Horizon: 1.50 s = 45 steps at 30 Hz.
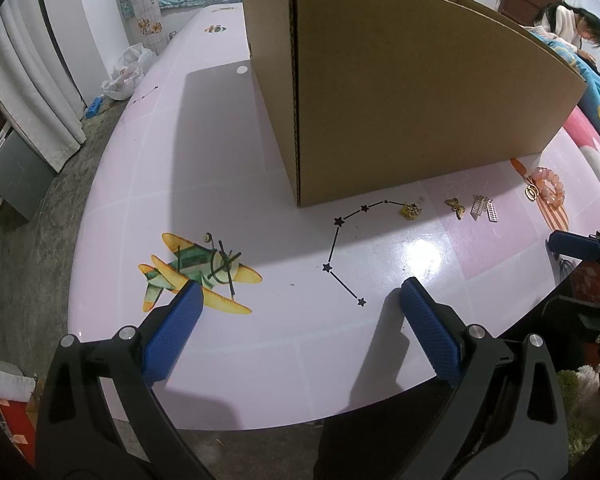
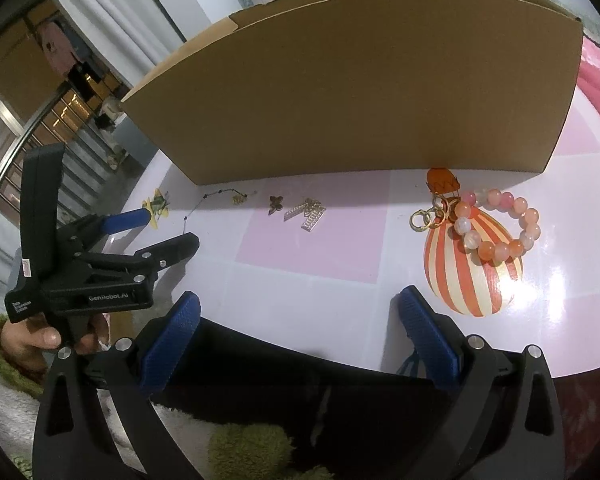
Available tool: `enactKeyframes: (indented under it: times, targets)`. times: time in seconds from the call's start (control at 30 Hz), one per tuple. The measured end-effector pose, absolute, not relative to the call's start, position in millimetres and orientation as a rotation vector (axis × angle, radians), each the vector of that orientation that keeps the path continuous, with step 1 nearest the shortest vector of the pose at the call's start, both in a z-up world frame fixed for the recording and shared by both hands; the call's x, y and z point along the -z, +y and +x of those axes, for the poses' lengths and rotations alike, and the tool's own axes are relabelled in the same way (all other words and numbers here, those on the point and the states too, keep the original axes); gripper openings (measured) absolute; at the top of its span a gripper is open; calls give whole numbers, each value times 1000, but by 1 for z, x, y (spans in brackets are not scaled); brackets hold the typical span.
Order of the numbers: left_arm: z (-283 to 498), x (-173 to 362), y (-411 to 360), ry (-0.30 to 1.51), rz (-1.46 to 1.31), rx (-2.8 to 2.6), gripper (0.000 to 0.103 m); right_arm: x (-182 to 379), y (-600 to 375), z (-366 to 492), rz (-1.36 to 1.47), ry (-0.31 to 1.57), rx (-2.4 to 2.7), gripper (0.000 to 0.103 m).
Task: Organize jewelry
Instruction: 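Withdraw both tools back toward the remaining charms on the table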
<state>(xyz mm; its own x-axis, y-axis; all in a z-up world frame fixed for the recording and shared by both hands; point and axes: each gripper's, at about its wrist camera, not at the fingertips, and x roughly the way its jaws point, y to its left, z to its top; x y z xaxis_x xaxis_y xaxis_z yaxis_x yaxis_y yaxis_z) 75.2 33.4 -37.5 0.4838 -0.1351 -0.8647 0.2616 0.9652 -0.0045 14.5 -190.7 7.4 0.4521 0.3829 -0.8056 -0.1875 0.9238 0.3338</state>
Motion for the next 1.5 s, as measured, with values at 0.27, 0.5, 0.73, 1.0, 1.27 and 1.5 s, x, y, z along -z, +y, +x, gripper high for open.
enactKeyframes:
  times: [0.27,0.5,0.73,1.0,1.27,1.5]
  targets:
    - [75,37,33,1038,134,243,96,-7,-189,15,205,1042,-354,97]
    - [76,37,33,1037,134,243,96,-6,-185,15,188,1042,-347,97]
    - [77,36,33,1033,134,242,96,-6,-185,15,193,1040,-348,97]
    - [77,37,34,1023,131,243,96,-5,-187,15,201,1038,-353,97]
    - [73,34,35,963,121,262,95,-7,-188,14,202,1048,-357,97]
    - [66,11,22,835,93,386,77,-15,-190,12,182,1001,-340,87]
